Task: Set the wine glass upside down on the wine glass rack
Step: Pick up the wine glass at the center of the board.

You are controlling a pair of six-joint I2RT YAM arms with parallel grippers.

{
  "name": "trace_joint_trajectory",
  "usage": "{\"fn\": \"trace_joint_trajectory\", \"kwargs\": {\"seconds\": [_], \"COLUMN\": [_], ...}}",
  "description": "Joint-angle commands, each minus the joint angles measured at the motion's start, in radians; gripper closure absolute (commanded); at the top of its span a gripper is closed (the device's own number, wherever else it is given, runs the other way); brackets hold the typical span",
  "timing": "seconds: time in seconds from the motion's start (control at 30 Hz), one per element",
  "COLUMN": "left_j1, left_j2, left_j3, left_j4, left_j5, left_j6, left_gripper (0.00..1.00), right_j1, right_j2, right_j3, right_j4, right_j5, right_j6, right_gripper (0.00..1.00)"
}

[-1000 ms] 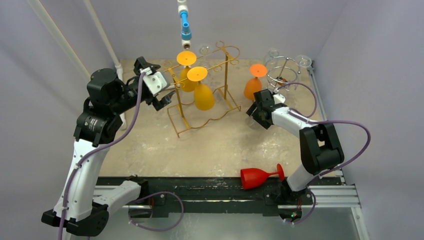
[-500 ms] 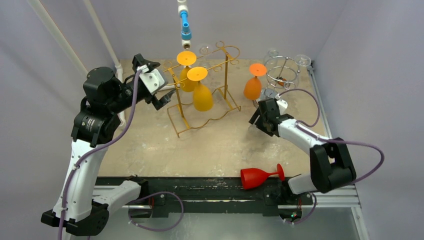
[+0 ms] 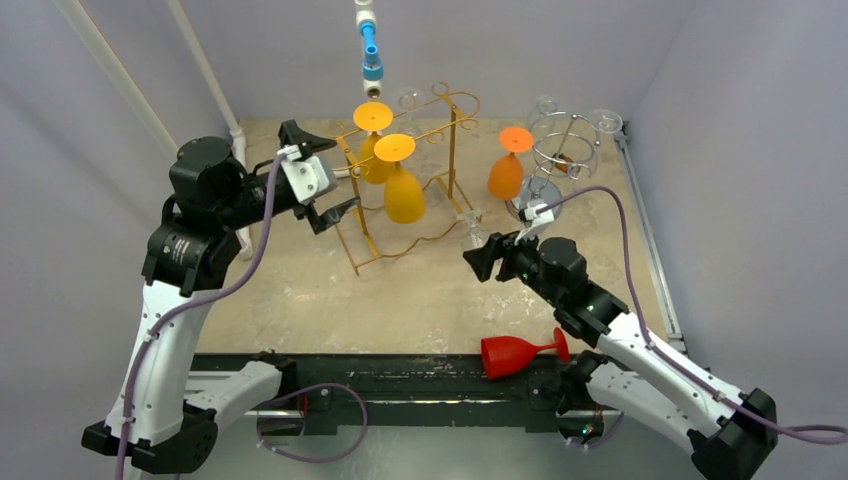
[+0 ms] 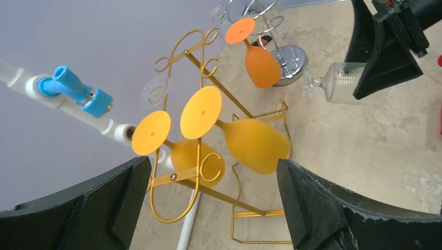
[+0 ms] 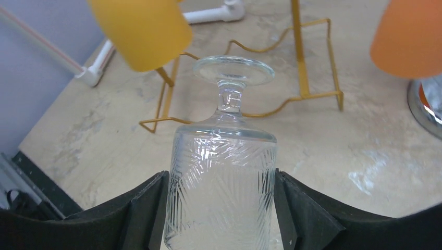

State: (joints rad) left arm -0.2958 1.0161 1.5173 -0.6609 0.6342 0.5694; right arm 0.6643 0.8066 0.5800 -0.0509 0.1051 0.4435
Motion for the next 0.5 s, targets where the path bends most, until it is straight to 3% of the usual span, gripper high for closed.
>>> {"fn": "trace_joint_trajectory", "kwargs": {"seconds": [0.0,0.27,0.47], "left_j1": [-0.003,-0.004,-0.018], "left_j2": [-0.032,0.022,0.076], "left_j3": [-0.028,-0.065,-0.083], "left_j4": [-0.037,-0.125,-0.141], "left_j5": [0.134,0.266,0.377], "left_j6": [0.122,0.286,0.298], "left_gripper": [0.0,0.0,0.0], "right_j1": [0.039,0.089,0.133], "right_j2": [-0.07,-0.089,-0.001], "right_j3": [0.026,0.128,0.215], "right_j4": [0.135,0.119,0.257], "right_j5": [-0.153,-0.265,-0.346], "right_j6": [-0.211,-0.309,-0.267], "right_gripper": [1.0,1.0,1.0]}}
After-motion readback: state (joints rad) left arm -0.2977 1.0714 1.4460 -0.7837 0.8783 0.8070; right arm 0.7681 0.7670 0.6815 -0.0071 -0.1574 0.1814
